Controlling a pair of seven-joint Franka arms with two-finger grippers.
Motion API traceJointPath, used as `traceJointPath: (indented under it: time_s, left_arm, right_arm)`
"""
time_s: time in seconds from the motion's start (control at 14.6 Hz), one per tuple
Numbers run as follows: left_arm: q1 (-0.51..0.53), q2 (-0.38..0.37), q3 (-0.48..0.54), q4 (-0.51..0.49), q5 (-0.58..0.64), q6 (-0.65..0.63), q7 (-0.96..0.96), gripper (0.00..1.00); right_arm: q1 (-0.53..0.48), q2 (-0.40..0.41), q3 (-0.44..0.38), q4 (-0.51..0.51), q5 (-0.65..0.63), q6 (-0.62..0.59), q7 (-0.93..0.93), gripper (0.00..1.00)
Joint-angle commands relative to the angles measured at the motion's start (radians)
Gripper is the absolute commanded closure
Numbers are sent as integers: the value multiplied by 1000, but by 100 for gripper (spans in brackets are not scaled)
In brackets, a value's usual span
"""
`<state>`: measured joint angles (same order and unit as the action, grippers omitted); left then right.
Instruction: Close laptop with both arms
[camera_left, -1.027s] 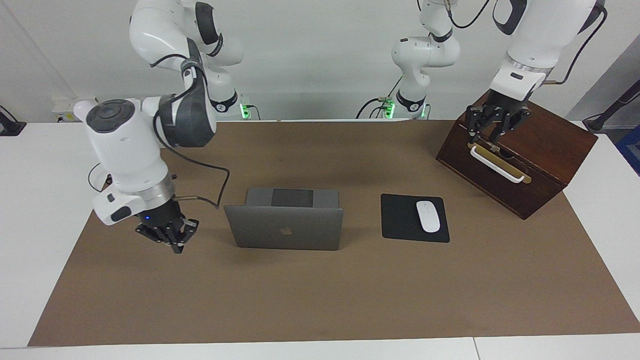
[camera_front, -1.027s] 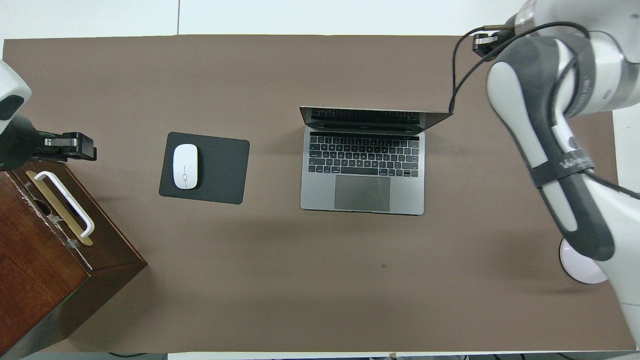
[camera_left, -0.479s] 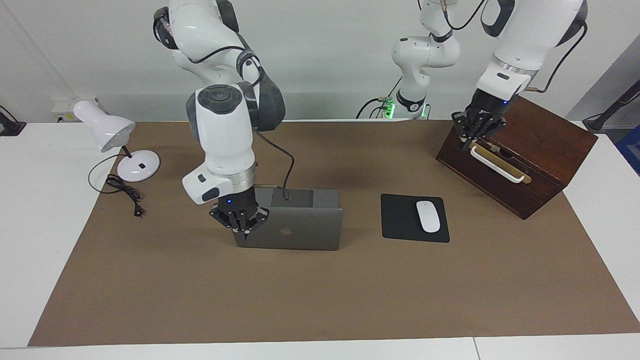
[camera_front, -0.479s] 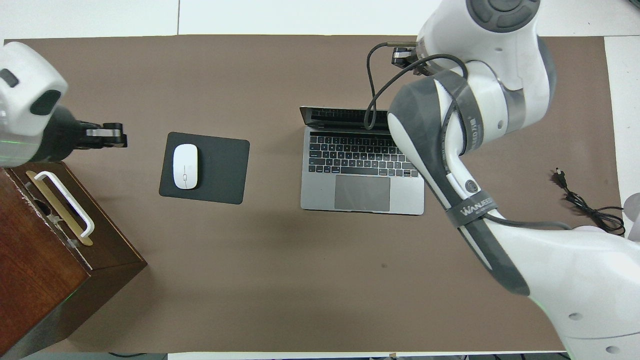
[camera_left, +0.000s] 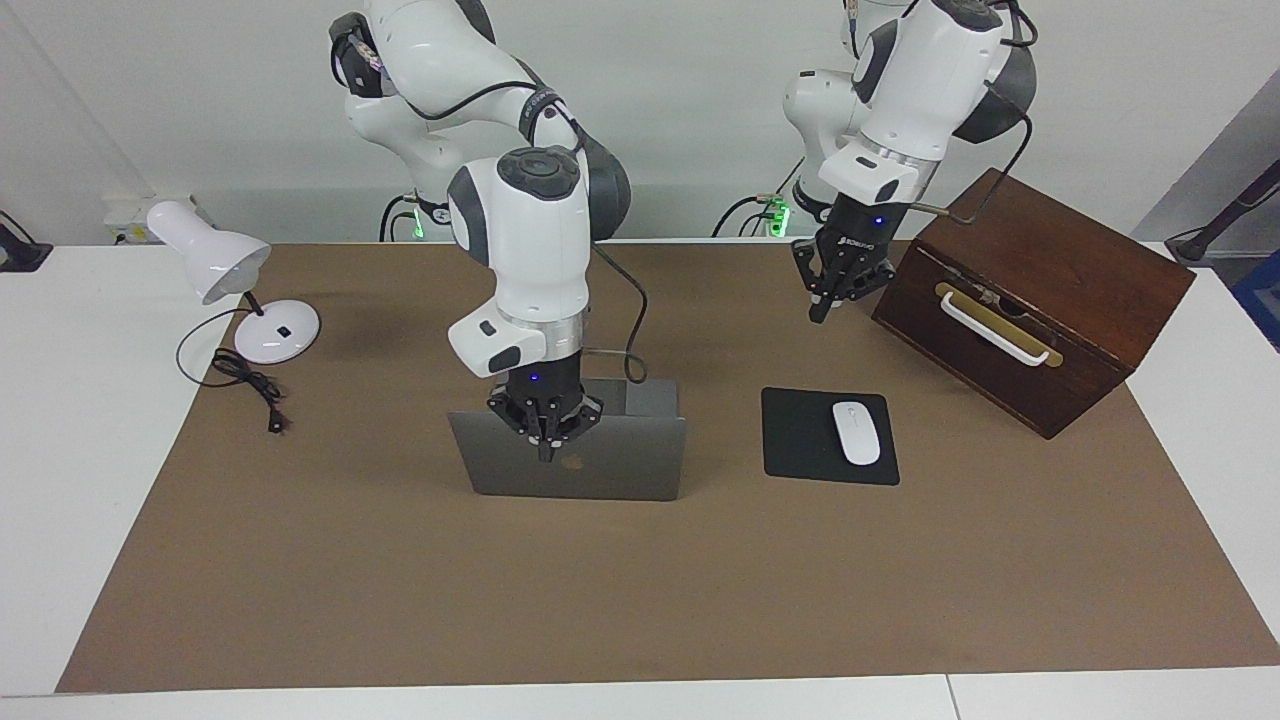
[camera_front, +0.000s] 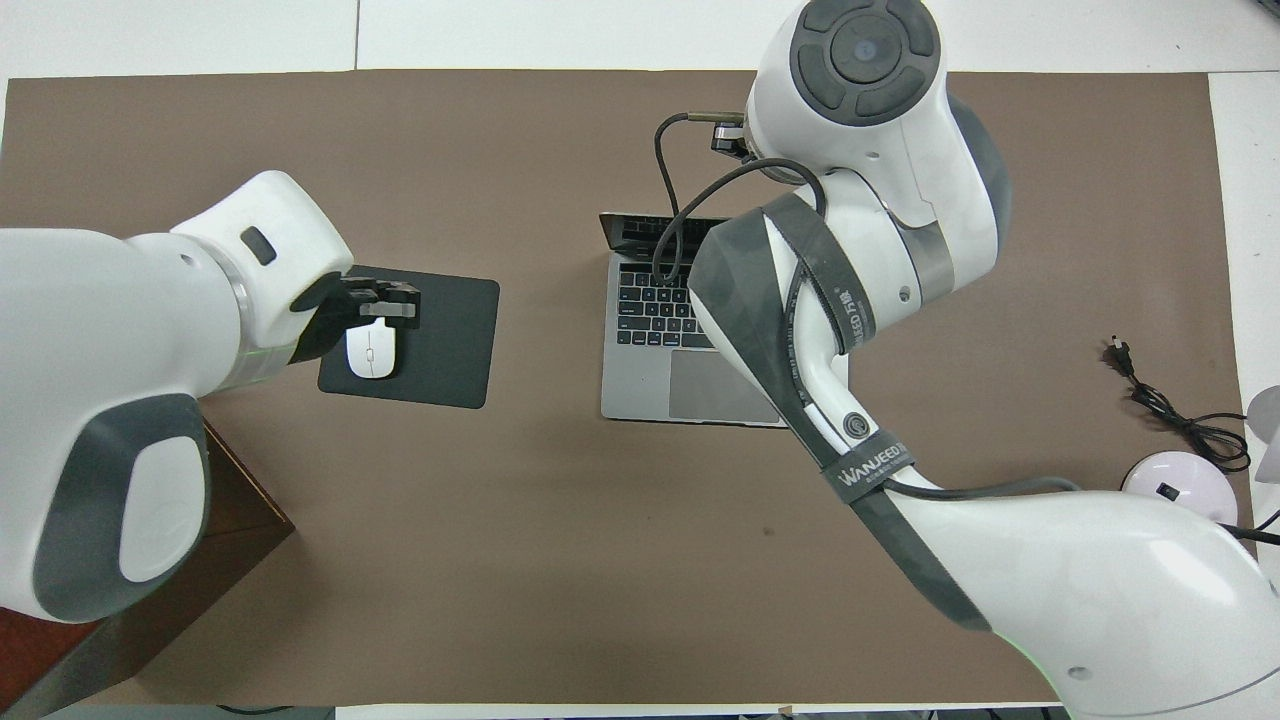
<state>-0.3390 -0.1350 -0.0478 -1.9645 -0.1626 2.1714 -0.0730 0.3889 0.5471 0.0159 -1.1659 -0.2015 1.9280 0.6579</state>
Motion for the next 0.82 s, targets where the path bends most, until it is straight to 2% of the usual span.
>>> traceJointPath:
  time_s: [0.0,0.21,0.41,0.55,0.75]
  left_arm:
    - [-49,-77,16,-155,-46,147,81,100]
    - [-118,-130,16,-313,-93,347,76,100]
    - [-156,-166,16,-399,-115,428,72,100]
    - [-201,-169,16,-466,-143,540,70,100]
    - [-282,-131,17,-528,-147,712,23,100]
  right_arm:
    - [-15,7,3,2,-32,6,16,100]
    - [-21,7,6,0,-35,35,16,100]
    - [-16,5,6,-31,-35,74,16,100]
    - [-13,4,6,-37,-36,77,16,100]
    - [-5,5,6,-37,-38,86,16,100]
